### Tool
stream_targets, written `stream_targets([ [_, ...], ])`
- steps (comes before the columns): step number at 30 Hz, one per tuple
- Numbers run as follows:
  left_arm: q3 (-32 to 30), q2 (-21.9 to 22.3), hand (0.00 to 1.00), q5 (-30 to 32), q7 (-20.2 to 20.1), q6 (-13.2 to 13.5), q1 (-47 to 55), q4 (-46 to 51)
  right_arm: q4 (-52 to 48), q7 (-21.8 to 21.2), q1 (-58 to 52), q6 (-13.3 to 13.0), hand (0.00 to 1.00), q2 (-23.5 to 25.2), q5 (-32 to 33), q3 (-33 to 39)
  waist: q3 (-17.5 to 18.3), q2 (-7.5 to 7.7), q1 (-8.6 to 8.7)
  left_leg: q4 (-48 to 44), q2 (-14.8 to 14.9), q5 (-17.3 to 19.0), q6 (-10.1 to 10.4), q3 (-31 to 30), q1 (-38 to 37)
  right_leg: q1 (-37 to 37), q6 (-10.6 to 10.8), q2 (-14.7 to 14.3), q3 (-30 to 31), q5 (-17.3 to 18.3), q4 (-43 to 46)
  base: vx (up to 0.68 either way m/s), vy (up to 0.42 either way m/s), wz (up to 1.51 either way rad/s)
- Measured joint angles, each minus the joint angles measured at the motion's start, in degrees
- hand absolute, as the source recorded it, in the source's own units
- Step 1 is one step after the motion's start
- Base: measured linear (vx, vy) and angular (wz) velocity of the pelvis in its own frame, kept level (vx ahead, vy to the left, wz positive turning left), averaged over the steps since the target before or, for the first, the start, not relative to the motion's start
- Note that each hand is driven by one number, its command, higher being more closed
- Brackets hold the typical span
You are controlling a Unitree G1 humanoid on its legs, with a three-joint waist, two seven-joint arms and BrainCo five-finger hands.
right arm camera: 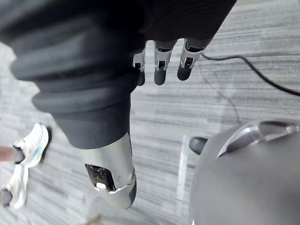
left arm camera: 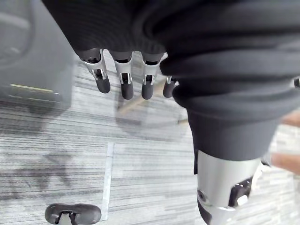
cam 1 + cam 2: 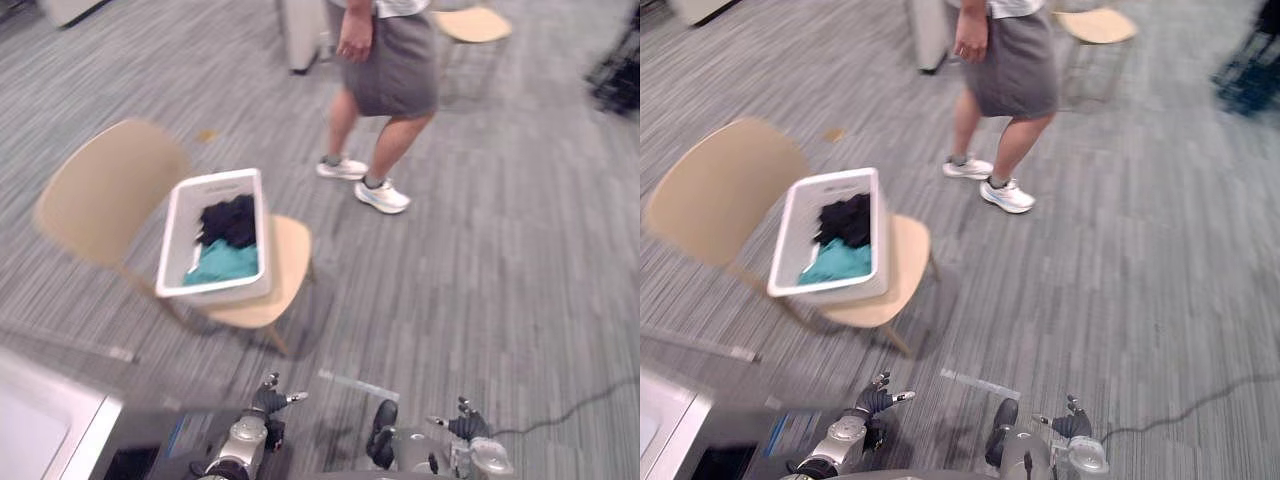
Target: Pick up the laundry basket with both hands and put the clothes into the washing machine.
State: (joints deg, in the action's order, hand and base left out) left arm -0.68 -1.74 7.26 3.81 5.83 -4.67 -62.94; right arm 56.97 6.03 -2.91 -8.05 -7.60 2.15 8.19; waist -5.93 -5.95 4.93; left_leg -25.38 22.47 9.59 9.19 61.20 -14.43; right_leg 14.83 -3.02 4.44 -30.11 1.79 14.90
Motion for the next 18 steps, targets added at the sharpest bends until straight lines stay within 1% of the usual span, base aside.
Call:
stream_targets([
  [1, -0.1, 0.1, 0.0, -0.1, 0.0, -0.1, 0.9, 0.0, 0.2, 0.0, 0.0, 0.0, 0.0, -0.1, 0.0, -0.1, -0.1, -0.07, 0.36, -8.2, 3.3, -2.2, -6.6, -1.9, 1.1, -0.4, -0.3, -1.2, 2.3, 1.1, 0.4, 0.21, -0.054, -1.32],
  [2, -0.2, 0.2, 0.0, -0.5, 0.0, -0.2, 2.0, 0.0, 0.5, 0.0, 0.2, 0.0, 0.0, 0.0, 0.0, -0.4, -0.2, -0.03, 0.17, -15.5, 5.6, -6.1, -11.8, -7.8, 3.7, -1.2, -0.7, -2.4, 5.2, 1.7, -0.4, 0.2, -0.047, -1.29],
  [3, -0.3, 0.5, 0.0, -0.6, 0.0, -0.2, 2.8, 0.0, 0.8, 0.1, 0.8, 0.0, 0.0, 0.0, 0.0, -1.0, -0.9, 0.36, -0.12, -20.0, 5.2, -5.8, -10.1, -14.9, 7.0, -1.7, -1.1, -2.9, 7.8, 2.1, -1.1, 0.28, 0.008, -1.57],
  [4, -0.6, 1.0, 0.0, -1.3, 0.0, -0.1, 3.4, 0.1, 1.5, 0.1, 1.6, 0.1, 0.0, -0.1, 0.0, -1.6, -1.2, -0.16, -1.28, -25.2, 1.4, 1.1, -5.9, -25.3, 13.4, -2.4, -1.3, -3.7, 11.9, 2.3, -2.4, 0.23, 0.065, -1.32],
  [5, -0.9, 1.1, 0.0, -1.6, 0.0, -0.2, 3.5, 0.2, 1.9, 0.1, 2.3, 0.1, 0.0, 0.2, 0.0, -1.6, -2.0, 0.13, -1.71, -26.2, -0.2, 3.1, -5.4, -28.3, 15.5, -3.6, -1.3, -3.8, 13.2, 2.3, -3.2, 0.29, 0.099, -1.42],
  [6, -1.4, 1.2, 0.0, -2.2, 0.1, -0.2, 4.1, 0.6, 2.5, 0.0, 2.3, 0.3, 0.0, 0.9, 0.0, -1.6, -3.3, 1.51, -2.79, -25.9, -3.8, 6.1, -5.8, -32.3, 18.9, -6.7, -0.9, -3.8, 16.0, 2.0, -5.2, 0.38, 0.125, -1.01],
  [7, -1.6, 0.7, 0.0, -2.7, 0.2, 0.4, 5.1, 2.5, 2.4, 0.0, 2.0, 0.3, 0.0, 1.6, 0.1, -1.6, -3.7, 2.04, -3.5, -21.8, -6.4, 7.1, -6.2, -34.1, 21.9, -9.7, -0.6, -3.5, 18.0, 1.8, -7.0, 0.39, 0.139, -0.92],
  [8, -1.7, 0.6, 0.0, -2.9, 0.2, 0.8, 5.4, 2.9, 2.4, 0.0, 2.0, 0.3, 0.0, 1.8, 0.1, -1.6, -3.8, 2.24, -3.81, -19.4, -7.4, 7.2, -6.3, -34.8, 23.3, -10.5, -0.5, -3.3, 18.7, 1.9, -7.6, 0.38, 0.187, -0.77],
  [9, -1.8, 0.5, 0.0, -3.2, 0.2, 1.2, 5.7, 3.8, 2.3, 0.0, 2.6, 0.3, 0.0, 2.0, 0.0, -1.6, -3.9, 2.34, -4.19, -12.7, -9.8, 7.0, -6.0, -36.8, 27.0, -11.8, 1.1, -2.5, 20.3, 2.2, -8.7, 0.3, 0.206, -0.57],
  [10, -1.9, 0.6, 0.0, -3.2, 0.2, 1.4, 5.6, 4.1, 2.3, 0.0, 3.1, 0.1, 0.0, 2.0, 0.0, -1.5, -4.1, 2.09, -4.2, -3.2, -12.5, 5.7, -4.6, -39.1, 29.5, -12.8, 2.6, -1.4, 20.8, 2.8, -9.3, 0.29, 0.224, -0.47],
  [11, -1.8, 0.7, 0.0, -3.2, 0.2, 1.6, 5.7, 4.1, 2.3, 0.0, 3.1, 0.1, 0.0, 2.0, 0.0, -1.6, -4.1, 2.05, -4.22, 1.5, -13.5, 4.4, -3.7, -39.6, 30.2, -13.2, 3.3, -1.0, 20.9, 3.2, -9.5, 0.3, 0.249, -0.21],
  [12, -2.0, 0.6, 0.0, -3.2, 0.2, 1.9, 5.7, 4.3, 2.4, 0.1, 2.9, 0.1, 0.0, 2.0, 0.0, -1.6, -4.3, 2.19, -4.65, 7.1, -15.0, -3.1, -5.7, -40.5, 30.0, -14.9, 4.6, 0.1, 21.2, 4.0, -10.5, 0.37, 0.248, -0.11],
  [13, -2.1, 0.4, 0.0, -3.2, 0.2, 2.0, 5.7, 4.3, 2.3, 0.4, 2.9, 0.1, 0.0, 2.3, 0.0, -2.5, -4.1, 3.13, -5.5, 9.2, -17.4, -3.7, -8.8, -40.1, 28.2, -16.7, 5.5, 1.3, 21.3, 4.5, -12.1, 0.41, 0.25, -0.01],
  [14, -2.1, 0.4, 0.0, -3.2, 0.2, 2.0, 5.6, 4.5, 2.3, 0.4, 3.2, 0.0, 0.0, 2.6, 0.0, -2.6, -4.0, 3.24, -5.61, 8.3, -18.0, -2.8, -9.9, -40.1, 28.3, -17.3, 5.7, 1.9, 20.9, 4.6, -12.5, 0.45, 0.264, 0.16],
  [15, -2.6, -0.2, 0.0, -3.3, 0.1, 2.3, 5.6, 5.3, 2.4, 0.3, 3.6, -0.1, 0.0, 3.0, 0.0, -3.7, -4.5, 4.16, -5.89, 4.1, -18.5, 0.1, -13.1, -40.7, 29.2, -19.0, 9.3, 3.0, 20.4, 4.5, -12.6, 0.45, 0.291, 0.2],
  [16, -3.1, -0.1, 0.0, -3.4, 0.1, 2.3, 5.6, 5.6, 2.4, 0.2, 3.8, -0.2, 0.0, 3.1, -0.2, -4.1, -4.6, 4.28, -6.17, 2.5, -18.4, 1.9, -13.3, -40.7, 29.2, -19.3, 10.1, 3.5, 20.1, 5.0, -11.4, 0.44, 0.293, 0.11],
  [17, -3.9, 0.2, 0.0, -3.7, 0.2, 2.2, 5.7, 5.5, 2.4, 0.1, 4.1, -0.3, 0.0, 3.1, -0.8, -4.3, -4.5, 4.07, -6.86, 1.3, -18.5, 4.4, -13.4, -40.7, 27.8, -18.2, 11.8, 4.1, 19.6, 6.3, -5.2, 0.49, 0.352, -0.01],
  [18, -3.7, 0.3, 0.0, -3.9, 0.3, 2.1, 5.9, 4.7, 2.4, 0.0, 4.3, -0.4, 0.0, 3.2, -1.3, -4.5, -4.3, 3.74, -7.25, 2.3, -19.0, 5.7, -13.7, -40.9, 24.3, -14.5, 12.7, 5.8, 19.0, 6.8, 7.4, 0.39, 0.288, 0.04],
])
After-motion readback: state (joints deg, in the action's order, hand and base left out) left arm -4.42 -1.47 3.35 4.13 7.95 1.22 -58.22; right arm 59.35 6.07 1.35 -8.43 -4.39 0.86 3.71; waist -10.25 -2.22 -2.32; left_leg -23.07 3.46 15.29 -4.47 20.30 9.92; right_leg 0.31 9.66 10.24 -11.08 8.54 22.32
